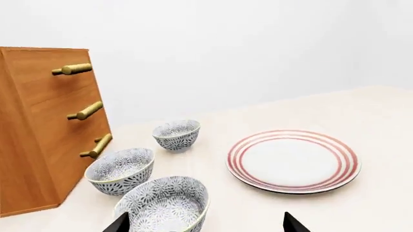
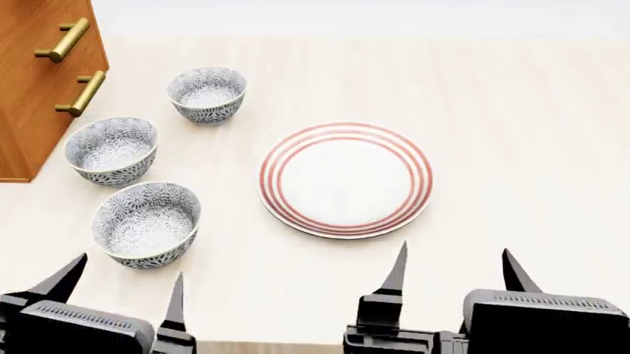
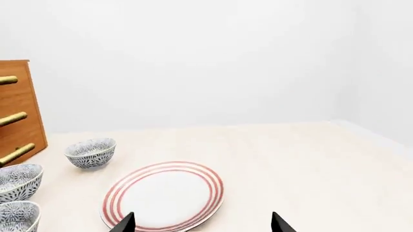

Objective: Put the bowl at the front on the plate.

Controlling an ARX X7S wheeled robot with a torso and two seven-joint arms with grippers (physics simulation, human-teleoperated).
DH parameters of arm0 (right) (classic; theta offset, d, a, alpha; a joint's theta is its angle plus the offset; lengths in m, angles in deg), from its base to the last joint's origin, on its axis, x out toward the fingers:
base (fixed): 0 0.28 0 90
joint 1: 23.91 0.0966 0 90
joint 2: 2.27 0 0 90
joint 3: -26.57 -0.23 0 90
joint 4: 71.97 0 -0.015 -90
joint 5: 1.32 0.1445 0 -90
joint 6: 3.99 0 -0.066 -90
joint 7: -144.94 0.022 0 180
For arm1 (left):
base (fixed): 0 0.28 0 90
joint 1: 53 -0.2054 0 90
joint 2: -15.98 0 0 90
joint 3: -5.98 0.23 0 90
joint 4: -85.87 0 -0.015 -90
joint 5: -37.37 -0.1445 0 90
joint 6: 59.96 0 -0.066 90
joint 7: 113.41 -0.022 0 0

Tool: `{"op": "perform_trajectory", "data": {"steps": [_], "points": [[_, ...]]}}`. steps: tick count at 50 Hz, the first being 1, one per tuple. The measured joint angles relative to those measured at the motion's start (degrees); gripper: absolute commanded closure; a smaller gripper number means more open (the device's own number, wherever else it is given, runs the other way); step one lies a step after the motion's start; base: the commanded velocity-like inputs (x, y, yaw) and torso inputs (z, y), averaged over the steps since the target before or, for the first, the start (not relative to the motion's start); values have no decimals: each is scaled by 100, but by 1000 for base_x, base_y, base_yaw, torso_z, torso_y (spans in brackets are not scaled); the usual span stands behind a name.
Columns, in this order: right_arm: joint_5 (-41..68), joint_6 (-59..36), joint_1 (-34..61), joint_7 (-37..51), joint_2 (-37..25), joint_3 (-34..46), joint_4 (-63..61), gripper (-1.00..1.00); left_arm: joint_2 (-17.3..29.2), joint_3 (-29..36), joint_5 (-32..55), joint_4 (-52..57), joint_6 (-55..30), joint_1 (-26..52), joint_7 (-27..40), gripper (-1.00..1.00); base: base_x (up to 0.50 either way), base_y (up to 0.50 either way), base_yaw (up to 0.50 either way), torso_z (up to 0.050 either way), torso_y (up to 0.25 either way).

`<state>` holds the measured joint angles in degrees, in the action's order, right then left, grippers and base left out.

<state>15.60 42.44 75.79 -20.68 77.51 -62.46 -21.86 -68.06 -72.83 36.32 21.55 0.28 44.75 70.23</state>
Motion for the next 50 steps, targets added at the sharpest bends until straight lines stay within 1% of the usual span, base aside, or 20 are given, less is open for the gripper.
{"op": "perform_trajectory", "data": {"steps": [5,9,13,16,20,25,31,37,44,50], "points": [[190,-825,547,133,-66,-15,-401,-100,-49,-17,141,659,-1115,523,-135,-100,0,0,0,0,0],[396,-1645,1229,250,-6,-115,-585,-100,-84,-31,258,911,-1834,1019,-242,-100,0,0,0,0,0],[603,-2442,1947,337,79,-270,-719,-100,-99,-17,347,1064,-2253,1344,-314,-100,0,0,0,0,0],[1168,-3013,2845,729,-93,-264,-383,-100,-191,-95,561,1074,-2916,1957,-357,-100,0,0,0,0,0],[2505,-3530,4179,1752,-355,-237,156,-100,-137,-258,1489,1030,-3939,3221,159,-100,0,0,0,0,0],[3735,-3896,5297,2651,-599,-146,628,-100,-7,-425,2746,882,-4748,4414,978,-100,0,0,0,0,0],[4608,-4098,6114,3280,-797,-3,996,-100,133,-512,3760,760,-5237,5249,1667,-100,0,0,0,0,0],[5149,-4192,6580,3664,-921,104,1206,-100,201,-614,4454,673,-5553,5788,2151,-100,0,0,0,0,0],[5516,-4202,6835,3921,-1042,196,1328,-100,291,-708,5042,584,-5734,6175,2585,-100,0,0,0,0,0],[5716,-4182,6944,4051,-1122,259,1387,-100,363,-724,5388,563,-5769,6324,2853,-100,0,0,0,0,0]]}}
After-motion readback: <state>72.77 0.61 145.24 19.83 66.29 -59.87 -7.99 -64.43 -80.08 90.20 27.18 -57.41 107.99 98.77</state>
